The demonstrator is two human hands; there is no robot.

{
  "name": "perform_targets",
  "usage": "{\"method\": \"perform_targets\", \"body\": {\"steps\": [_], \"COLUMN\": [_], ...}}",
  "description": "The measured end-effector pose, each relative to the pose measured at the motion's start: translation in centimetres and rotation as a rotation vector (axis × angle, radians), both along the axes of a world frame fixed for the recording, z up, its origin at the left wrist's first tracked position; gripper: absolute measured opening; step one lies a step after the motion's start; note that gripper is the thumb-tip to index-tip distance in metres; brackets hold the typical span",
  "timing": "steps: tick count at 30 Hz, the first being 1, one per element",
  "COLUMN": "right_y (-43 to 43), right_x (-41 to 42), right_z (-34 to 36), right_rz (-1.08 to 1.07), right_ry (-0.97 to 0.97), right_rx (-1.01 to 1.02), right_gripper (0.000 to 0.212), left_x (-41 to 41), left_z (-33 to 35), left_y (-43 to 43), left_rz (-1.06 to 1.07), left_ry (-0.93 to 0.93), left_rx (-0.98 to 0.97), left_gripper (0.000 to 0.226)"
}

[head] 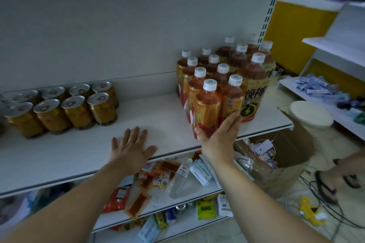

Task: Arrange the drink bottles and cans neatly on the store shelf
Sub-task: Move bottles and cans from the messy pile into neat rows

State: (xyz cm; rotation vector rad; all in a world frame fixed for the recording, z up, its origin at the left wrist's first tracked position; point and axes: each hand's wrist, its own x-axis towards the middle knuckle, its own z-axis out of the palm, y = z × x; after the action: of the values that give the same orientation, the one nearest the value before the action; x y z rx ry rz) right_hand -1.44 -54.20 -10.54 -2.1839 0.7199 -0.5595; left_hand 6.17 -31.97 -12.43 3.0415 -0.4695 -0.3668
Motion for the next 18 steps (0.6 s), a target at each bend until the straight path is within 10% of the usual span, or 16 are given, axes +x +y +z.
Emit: {"method": "perform_targets", "body": {"steps": [10,18], "right_y": [-0.1,4.2], "right_x": [-2.3,0.9], "right_z": [6.8,17.5], "right_rz": [0.083,0.525], "right_ry": [-0.094,0.182], "right_rx": [-0.287,-0.487], "right_gripper": [0.111,0.081], "left_x": [0.7,-5.3], "left_z": [5.0,14.8], "left_y": [0.8,4.5], "left_rz": [-0.070,0.031], "left_ry": [0.200,0.002], "left_rx": [-0.149,-0.398], "left_gripper": [0.078,0.072]}}
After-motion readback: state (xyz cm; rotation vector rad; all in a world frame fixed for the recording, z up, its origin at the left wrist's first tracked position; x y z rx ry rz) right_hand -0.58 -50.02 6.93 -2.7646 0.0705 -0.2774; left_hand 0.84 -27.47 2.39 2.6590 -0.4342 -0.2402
